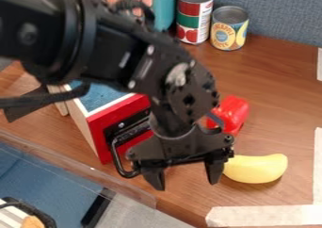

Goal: Close the drawer

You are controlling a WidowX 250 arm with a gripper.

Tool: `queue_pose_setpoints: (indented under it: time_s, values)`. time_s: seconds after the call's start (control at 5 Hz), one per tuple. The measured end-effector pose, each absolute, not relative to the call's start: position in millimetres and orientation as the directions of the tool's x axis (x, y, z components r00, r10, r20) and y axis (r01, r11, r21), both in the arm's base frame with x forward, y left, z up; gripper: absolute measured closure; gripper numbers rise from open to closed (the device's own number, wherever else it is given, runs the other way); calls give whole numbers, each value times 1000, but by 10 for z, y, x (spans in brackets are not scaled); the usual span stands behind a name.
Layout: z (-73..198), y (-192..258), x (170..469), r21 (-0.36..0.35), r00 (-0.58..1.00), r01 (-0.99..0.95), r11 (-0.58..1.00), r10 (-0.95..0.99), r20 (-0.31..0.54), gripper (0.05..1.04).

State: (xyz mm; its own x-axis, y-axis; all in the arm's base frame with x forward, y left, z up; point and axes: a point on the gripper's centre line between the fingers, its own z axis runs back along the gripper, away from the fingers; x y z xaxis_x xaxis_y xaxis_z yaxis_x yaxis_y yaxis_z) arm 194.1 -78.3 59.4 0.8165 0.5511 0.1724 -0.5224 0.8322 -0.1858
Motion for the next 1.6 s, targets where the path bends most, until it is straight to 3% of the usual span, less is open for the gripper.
queue_pose_setpoints:
  time_s: [0.4, 0.8, 1.6]
  values:
    - [534, -805, 1950, -232, 674, -664, 711, 703, 227, 83]
    - [468, -796, 1932, -173, 634, -714, 678, 732, 249, 83]
    - [358, -540, 2047, -154, 560, -786, 599, 794, 236, 83]
